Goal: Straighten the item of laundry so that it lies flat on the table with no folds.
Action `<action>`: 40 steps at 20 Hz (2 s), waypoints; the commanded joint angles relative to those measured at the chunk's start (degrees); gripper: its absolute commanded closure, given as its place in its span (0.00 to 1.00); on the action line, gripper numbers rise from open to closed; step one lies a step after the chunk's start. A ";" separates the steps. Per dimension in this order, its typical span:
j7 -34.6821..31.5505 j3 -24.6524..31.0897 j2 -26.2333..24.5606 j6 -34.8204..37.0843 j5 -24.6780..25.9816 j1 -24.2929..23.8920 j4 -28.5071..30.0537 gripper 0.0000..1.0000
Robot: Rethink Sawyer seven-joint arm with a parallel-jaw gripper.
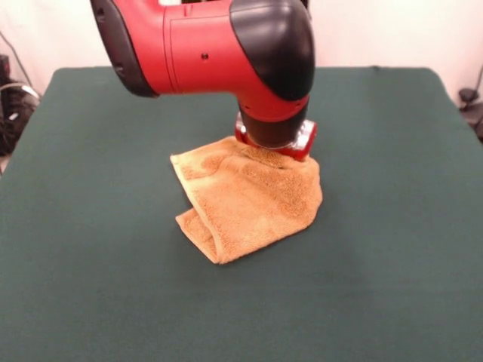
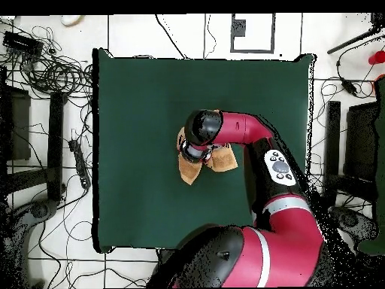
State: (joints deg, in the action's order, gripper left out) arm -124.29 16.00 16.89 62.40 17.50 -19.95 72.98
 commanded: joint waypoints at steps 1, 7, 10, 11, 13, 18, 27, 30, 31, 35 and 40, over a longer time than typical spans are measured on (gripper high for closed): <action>8.23 5.01 -0.81 2.28 0.49 1.98 -3.77 1.00; 7.40 5.61 3.44 3.66 -1.03 1.77 -0.66 1.00; 7.06 5.89 4.72 3.60 -1.73 1.57 0.74 1.00; 7.07 5.92 5.07 4.06 -1.86 1.60 0.87 1.00; 6.94 5.97 5.57 5.09 -2.22 1.73 0.86 1.00; 6.75 6.00 5.38 4.82 -2.48 1.69 1.04 1.00; 7.68 5.59 4.15 1.81 -0.79 1.73 2.07 1.00; 8.16 5.56 3.25 2.57 -0.47 1.90 0.74 1.00; 8.16 5.47 2.95 2.33 -0.22 2.01 0.36 1.00; 7.33 5.25 1.42 1.79 -0.19 2.19 -0.64 1.00; 7.45 5.08 0.56 2.28 0.16 2.45 -1.29 1.00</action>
State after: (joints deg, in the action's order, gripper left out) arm -124.29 15.99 22.35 64.46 17.25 -19.93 72.08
